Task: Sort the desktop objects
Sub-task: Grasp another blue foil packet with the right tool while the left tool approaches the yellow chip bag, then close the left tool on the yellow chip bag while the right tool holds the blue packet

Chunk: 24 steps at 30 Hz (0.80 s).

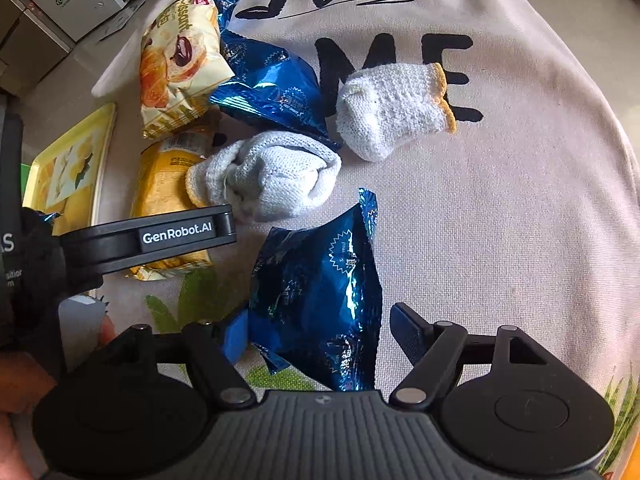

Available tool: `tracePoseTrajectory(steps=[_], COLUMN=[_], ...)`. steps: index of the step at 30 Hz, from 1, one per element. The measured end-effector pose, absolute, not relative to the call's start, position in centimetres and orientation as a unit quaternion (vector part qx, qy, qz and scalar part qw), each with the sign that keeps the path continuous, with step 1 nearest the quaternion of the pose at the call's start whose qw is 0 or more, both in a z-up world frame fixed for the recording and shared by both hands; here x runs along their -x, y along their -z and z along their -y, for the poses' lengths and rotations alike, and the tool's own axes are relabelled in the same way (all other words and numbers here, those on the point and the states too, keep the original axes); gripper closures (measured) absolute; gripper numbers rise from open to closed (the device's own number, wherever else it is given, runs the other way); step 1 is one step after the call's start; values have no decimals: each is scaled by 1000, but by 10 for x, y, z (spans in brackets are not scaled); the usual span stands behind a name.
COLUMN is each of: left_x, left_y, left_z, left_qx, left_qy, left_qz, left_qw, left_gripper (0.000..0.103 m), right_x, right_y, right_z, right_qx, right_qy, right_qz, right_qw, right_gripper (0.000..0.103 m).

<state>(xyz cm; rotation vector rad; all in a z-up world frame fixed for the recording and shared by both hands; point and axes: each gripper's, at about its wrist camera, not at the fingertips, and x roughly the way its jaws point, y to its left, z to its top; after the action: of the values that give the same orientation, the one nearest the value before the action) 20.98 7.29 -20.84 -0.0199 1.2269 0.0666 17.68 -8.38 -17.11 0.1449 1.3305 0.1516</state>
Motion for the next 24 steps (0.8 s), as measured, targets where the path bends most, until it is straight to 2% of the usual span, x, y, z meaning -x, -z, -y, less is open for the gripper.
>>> tracePoseTrajectory(steps=[2, 7, 14, 18, 20, 24], left_x=[-207, -195, -171, -174, -177, -182], left_y=[206, 202, 197, 194, 192, 194], left_z=[-70, -57, -49, -67, -71, -68], left_qx=[6, -15, -22, 31, 37, 26], left_qy=[-21, 12, 39, 23, 13, 5], left_qz=[-575, -576, -591, -596, -588, -584], left_qw=[818, 817, 805, 802, 808, 811], left_gripper=[14, 28, 29, 13, 6, 2], right_x=[-178, -183, -189, -192, -193, -193], right_y=[170, 165, 165, 166, 169, 171], right_z=[92, 118, 151, 147, 146, 145], right_qx=[-86, -107, -163, -173, -179, -173], right_qy=[-57, 14, 55, 51, 49, 52], right_qz=[-614, -600, -600, -610, -614, -618], right_qw=[783, 793, 781, 772, 767, 765], right_gripper=[42, 42, 42, 40, 35, 28])
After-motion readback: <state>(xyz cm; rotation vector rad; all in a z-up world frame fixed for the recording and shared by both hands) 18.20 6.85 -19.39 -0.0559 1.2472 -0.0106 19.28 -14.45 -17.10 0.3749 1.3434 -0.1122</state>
